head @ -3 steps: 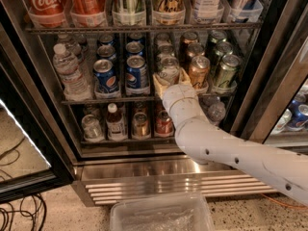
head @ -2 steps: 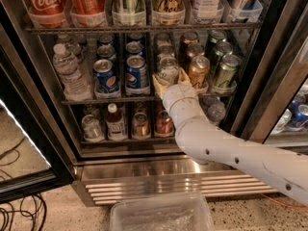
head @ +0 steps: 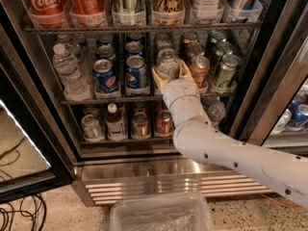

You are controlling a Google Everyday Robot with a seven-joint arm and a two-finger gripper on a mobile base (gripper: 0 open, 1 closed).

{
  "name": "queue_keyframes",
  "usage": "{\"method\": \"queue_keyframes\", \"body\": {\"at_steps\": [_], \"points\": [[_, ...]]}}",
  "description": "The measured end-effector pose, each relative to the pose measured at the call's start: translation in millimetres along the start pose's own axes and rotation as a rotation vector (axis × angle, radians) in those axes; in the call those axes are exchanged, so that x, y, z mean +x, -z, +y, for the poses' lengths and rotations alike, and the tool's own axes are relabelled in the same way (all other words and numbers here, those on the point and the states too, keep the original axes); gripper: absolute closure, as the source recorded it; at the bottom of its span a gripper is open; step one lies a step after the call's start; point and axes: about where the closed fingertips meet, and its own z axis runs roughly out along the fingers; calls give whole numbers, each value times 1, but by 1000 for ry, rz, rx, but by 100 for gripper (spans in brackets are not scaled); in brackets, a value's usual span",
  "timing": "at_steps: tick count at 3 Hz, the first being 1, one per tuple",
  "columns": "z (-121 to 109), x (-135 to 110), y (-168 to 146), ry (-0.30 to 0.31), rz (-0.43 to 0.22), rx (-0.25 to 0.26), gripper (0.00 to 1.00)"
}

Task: Pick 7up can from middle shelf of fridge

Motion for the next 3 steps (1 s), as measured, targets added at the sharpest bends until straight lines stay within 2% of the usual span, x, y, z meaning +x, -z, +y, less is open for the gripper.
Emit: {"method": "queue_keyframes", "body": {"at_steps": [1,2,3], "points": [[-7,-18,11,0,-44,3,100],[-16,-28,29,-36,-36,-35,100],[-26,-34,41,-116,-24,-114,100]]}}
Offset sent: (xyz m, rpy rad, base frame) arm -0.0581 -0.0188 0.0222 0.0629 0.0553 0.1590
